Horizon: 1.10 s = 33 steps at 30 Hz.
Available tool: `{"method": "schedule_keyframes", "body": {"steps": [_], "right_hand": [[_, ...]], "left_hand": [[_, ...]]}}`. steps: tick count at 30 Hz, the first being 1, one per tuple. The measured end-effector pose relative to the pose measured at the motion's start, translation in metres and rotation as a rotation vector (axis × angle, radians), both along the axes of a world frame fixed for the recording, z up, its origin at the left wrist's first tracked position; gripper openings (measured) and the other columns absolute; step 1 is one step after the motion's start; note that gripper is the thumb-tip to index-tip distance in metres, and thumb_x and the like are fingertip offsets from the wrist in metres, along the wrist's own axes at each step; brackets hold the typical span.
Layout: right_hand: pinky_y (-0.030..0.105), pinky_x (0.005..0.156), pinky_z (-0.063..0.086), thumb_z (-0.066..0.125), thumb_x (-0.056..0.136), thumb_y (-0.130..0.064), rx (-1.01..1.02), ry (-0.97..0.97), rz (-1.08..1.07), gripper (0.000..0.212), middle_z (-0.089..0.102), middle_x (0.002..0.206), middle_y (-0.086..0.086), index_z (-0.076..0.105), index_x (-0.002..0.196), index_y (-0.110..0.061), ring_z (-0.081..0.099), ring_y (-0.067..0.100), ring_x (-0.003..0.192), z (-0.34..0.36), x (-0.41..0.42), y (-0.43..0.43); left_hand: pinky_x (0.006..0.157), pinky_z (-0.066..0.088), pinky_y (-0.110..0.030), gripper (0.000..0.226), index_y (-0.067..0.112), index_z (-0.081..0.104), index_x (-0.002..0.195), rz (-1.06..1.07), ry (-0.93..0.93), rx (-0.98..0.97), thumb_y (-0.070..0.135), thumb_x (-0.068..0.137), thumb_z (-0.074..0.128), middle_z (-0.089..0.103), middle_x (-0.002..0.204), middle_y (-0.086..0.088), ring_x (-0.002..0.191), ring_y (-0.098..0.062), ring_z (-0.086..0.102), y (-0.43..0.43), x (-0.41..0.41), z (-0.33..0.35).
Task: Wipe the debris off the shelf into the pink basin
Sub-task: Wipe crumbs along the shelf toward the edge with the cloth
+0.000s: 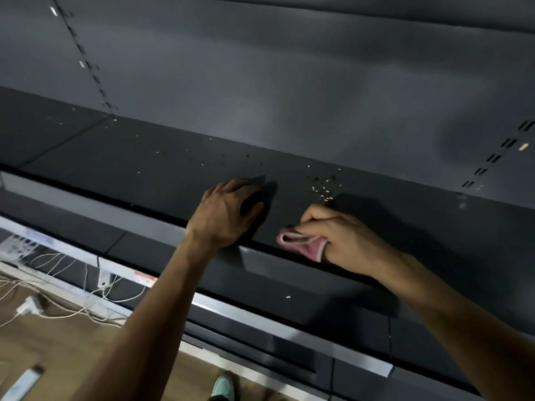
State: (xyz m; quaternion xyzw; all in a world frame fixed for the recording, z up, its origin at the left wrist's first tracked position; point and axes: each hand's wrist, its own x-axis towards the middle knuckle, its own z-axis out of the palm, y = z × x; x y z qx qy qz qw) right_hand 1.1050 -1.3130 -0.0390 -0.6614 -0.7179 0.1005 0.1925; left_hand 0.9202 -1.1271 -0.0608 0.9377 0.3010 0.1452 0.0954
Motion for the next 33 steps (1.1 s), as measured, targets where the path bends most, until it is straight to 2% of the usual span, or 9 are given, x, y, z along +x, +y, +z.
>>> {"method": "schedule_keyframes", "body": {"steps": [3,8,13,15,18,24,27,30,33], "right_hand": [[0.03,0.067,0.047,0.065,0.082,0.003,0.021,0.048,-0.052,0.039,0.053,0.095,-0.013,0.07,0.111,-0.023,0.055,0.006,0.083,0.006,0.012,0.014],[0.034,0.068,0.048,0.072,0.086,-0.014,-0.137,0.203,0.036,0.013,0.058,0.089,-0.009,0.072,0.095,-0.022,0.06,0.012,0.08,0.024,0.048,-0.021],[0.014,0.07,0.042,0.072,0.087,-0.025,-0.173,0.28,0.14,0.035,0.055,0.089,-0.011,0.062,0.089,-0.059,0.059,0.002,0.081,0.019,0.022,-0.041],[0.014,0.071,0.043,0.074,0.087,-0.016,-0.122,0.244,0.151,0.039,0.052,0.092,-0.015,0.066,0.098,-0.053,0.058,0.0,0.084,0.01,0.007,-0.03],[0.017,0.069,0.045,0.074,0.085,-0.013,-0.031,0.095,0.163,0.027,0.05,0.095,-0.013,0.072,0.111,-0.023,0.057,0.005,0.085,-0.001,-0.011,-0.002],[0.029,0.068,0.046,0.071,0.083,-0.005,0.078,0.184,-0.093,0.02,0.056,0.09,-0.005,0.072,0.102,-0.01,0.06,0.015,0.083,-0.002,-0.004,0.034],[0.031,0.068,0.046,0.072,0.085,-0.021,0.021,0.304,-0.088,0.012,0.058,0.089,-0.006,0.073,0.096,-0.019,0.061,0.016,0.081,0.009,0.018,0.006],[0.022,0.071,0.046,0.075,0.083,-0.015,-0.094,0.275,0.038,0.026,0.059,0.093,-0.009,0.071,0.1,-0.034,0.061,0.008,0.084,0.017,0.027,-0.025],[0.016,0.072,0.044,0.074,0.086,-0.017,-0.127,0.252,0.092,0.023,0.058,0.092,-0.01,0.074,0.102,-0.033,0.062,0.007,0.084,0.015,0.013,-0.032]], "left_hand": [[0.105,0.037,-0.041,0.046,0.028,0.054,0.134,-0.011,-0.002,-0.011,0.051,0.095,0.045,0.051,0.141,0.002,0.123,-0.022,0.052,0.0,-0.002,0.0],[0.107,0.036,-0.041,0.05,0.029,0.05,0.137,-0.018,0.01,0.019,0.053,0.096,0.037,0.049,0.142,0.002,0.124,-0.021,0.05,-0.001,-0.001,-0.001],[0.108,0.032,-0.04,0.046,0.029,0.046,0.14,0.003,0.028,0.054,0.05,0.098,0.04,0.046,0.144,0.002,0.126,-0.023,0.047,-0.004,0.003,-0.002],[0.108,0.031,-0.04,0.047,0.029,0.046,0.14,0.008,0.034,0.055,0.05,0.098,0.039,0.045,0.145,0.003,0.127,-0.022,0.046,-0.005,0.003,-0.002],[0.108,0.031,-0.04,0.047,0.03,0.047,0.14,0.011,0.036,0.047,0.051,0.098,0.04,0.045,0.145,0.003,0.128,-0.021,0.046,-0.005,0.002,-0.001],[0.106,0.036,-0.04,0.045,0.028,0.05,0.138,0.019,0.011,0.006,0.047,0.098,0.044,0.048,0.143,0.0,0.126,-0.022,0.048,-0.002,-0.002,-0.001],[0.106,0.035,-0.04,0.045,0.029,0.048,0.139,0.016,0.007,0.015,0.047,0.098,0.043,0.046,0.143,0.0,0.126,-0.022,0.047,-0.002,-0.002,0.0],[0.108,0.031,-0.04,0.046,0.03,0.045,0.141,0.017,0.026,0.037,0.047,0.098,0.041,0.044,0.145,0.0,0.129,-0.022,0.043,-0.004,0.002,0.002],[0.11,0.028,-0.038,0.046,0.03,0.045,0.141,0.02,0.01,0.036,0.047,0.098,0.04,0.045,0.145,0.001,0.13,-0.022,0.043,-0.004,0.003,0.0]]}}
